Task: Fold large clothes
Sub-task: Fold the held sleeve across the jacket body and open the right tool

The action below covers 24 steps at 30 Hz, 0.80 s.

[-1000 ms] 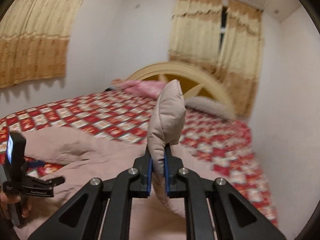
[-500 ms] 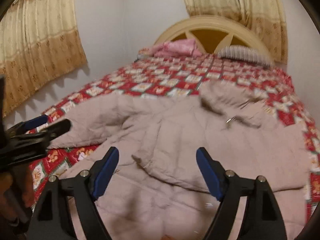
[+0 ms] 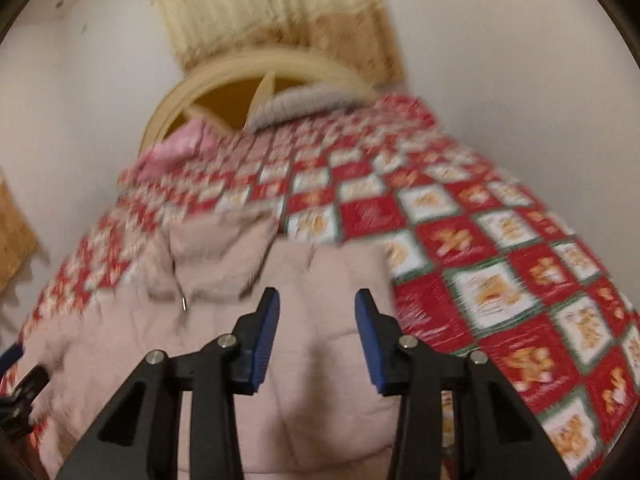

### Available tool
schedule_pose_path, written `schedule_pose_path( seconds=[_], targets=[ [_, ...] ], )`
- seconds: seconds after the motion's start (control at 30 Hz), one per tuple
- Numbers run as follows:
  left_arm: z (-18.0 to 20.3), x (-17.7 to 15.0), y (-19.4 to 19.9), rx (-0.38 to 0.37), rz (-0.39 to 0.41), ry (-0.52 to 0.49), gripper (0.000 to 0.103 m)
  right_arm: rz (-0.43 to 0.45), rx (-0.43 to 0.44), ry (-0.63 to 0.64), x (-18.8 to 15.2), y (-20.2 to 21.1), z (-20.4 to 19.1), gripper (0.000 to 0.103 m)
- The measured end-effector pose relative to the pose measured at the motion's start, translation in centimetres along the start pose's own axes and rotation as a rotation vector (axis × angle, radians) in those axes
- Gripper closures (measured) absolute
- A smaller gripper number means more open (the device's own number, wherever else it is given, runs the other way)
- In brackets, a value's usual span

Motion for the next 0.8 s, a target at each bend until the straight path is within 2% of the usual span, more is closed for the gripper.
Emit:
schedule_pose_path(
  seconds=[0.03, 0.07, 0.1, 0.13, 0.17, 0.23, 0.43, 0.57, 0.63, 0.7, 0.73, 0.8],
  targets=[
    [-0.4, -0.7, -2.1, 0.051, -0.052, -0.001, 0.001, -0.058, 0.003, 0.010, -0.8, -1.7, -0.3, 0.059],
    [-0.7, -1.4, -3.2, 0.071, -0.088, 0.001, 0.001, -0.094, -0.006, 0.004, -1.4, -2.8, 0.2, 0.059],
    [-0.9, -2.2, -4.8, 0.069, -0.142, 0.002, 0.001, -0.120, -0.016, -0.004, -1.9, -3.6, 0.7, 0.059],
    [-1.0, -2.9, -6.0, 0.020, -0.179, 0.016, 0.001, -0.156, -0.025, -0.017, -2.6, -4.8, 1.1, 0.062],
    [-1.3, -3.2, -6.4, -0.014, -0.186, 0.035, 0.001, -0.191, -0.013, -0.035, -3.4, -5.8, 1.5, 0.063],
    [-1.8, -3.4, -6.8, -0.060, -0.193, 0.072, 0.001, -0.196, 0.000, -0.046, -4.1, -6.4, 1.7, 0.063],
    [-1.5, -3.4, -6.7, -0.026, -0.172, 0.069, 0.001, -0.199, -0.016, -0.039, -4.6, -7.0, 2.1, 0.063],
    [-1.3, -3.5, -6.8, -0.022, -0.164, 0.075, 0.001, -0.203, -0.061, -0.008, -4.6, -7.3, 1.7, 0.063],
    [-1.3, -3.4, -6.8, -0.025, -0.165, 0.079, 0.001, -0.222, -0.057, -0.003, -4.2, -6.8, 1.6, 0.063],
    [-1.3, -3.4, -6.7, -0.025, -0.162, 0.080, 0.001, -0.177, -0.001, -0.047, -3.1, -4.8, 1.7, 0.063],
    [-1.3, -3.4, -6.7, -0.025, -0.160, 0.081, 0.001, -0.098, 0.051, -0.073, -2.0, -2.9, 1.7, 0.061],
    [-1.4, -3.4, -6.7, -0.026, -0.160, 0.083, 0.001, 0.025, 0.049, -0.080, 0.2, -0.1, 1.8, 0.049]
  ],
)
Point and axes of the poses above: each gripper's, at about its wrist camera, not at the fingertips, and y roughly against the way its jaws point, z to its right, x to its top, the point moved 7 cm from there along -y, roughly the way its jaws point, and after that the axes turned 12 degrees about -z, right-handed, at the moved point
